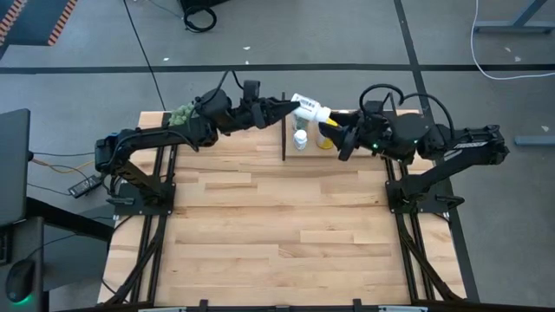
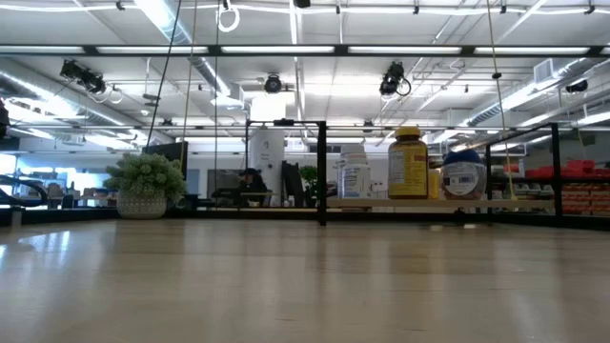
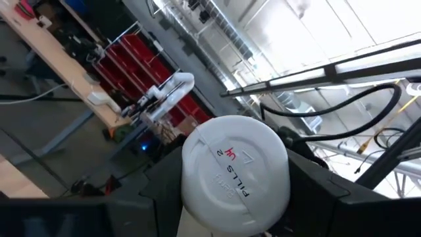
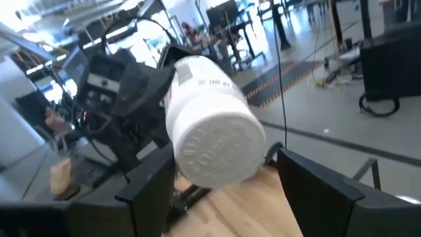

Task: Pick and place medicine bottles onto shelf by color
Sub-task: Put the white pill bottle on the shelf

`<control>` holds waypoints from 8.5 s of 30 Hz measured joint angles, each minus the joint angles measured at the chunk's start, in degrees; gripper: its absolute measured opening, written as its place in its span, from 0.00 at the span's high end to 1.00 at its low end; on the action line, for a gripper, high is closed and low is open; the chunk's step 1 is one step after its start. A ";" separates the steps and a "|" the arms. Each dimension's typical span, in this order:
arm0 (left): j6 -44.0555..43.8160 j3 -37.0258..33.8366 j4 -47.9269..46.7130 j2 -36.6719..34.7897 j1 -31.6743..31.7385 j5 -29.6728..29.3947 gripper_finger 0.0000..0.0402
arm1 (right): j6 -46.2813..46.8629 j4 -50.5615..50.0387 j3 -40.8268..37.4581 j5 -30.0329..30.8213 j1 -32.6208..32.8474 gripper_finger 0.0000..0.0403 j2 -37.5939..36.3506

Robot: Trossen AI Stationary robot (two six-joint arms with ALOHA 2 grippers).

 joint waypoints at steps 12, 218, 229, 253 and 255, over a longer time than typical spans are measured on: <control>-0.15 0.01 -0.45 -0.07 -0.10 0.28 0.48 | -3.16 4.63 0.00 1.97 0.00 0.33 -0.02; 0.23 0.02 -3.80 -3.54 19.70 50.22 0.57 | -71.64 -55.24 -16.28 -35.04 -64.08 0.47 12.03; 0.13 0.02 -3.85 -3.54 19.71 50.11 0.57 | -70.94 -51.19 -15.26 -34.29 -64.57 0.46 12.15; -0.02 0.02 -3.83 -3.54 19.70 49.83 0.57 | -70.20 -51.45 -15.21 -33.18 -64.85 0.32 12.11; -0.02 0.02 -3.83 -3.54 19.70 49.83 0.57 | -69.79 -51.46 -15.21 -33.20 -64.84 0.30 12.11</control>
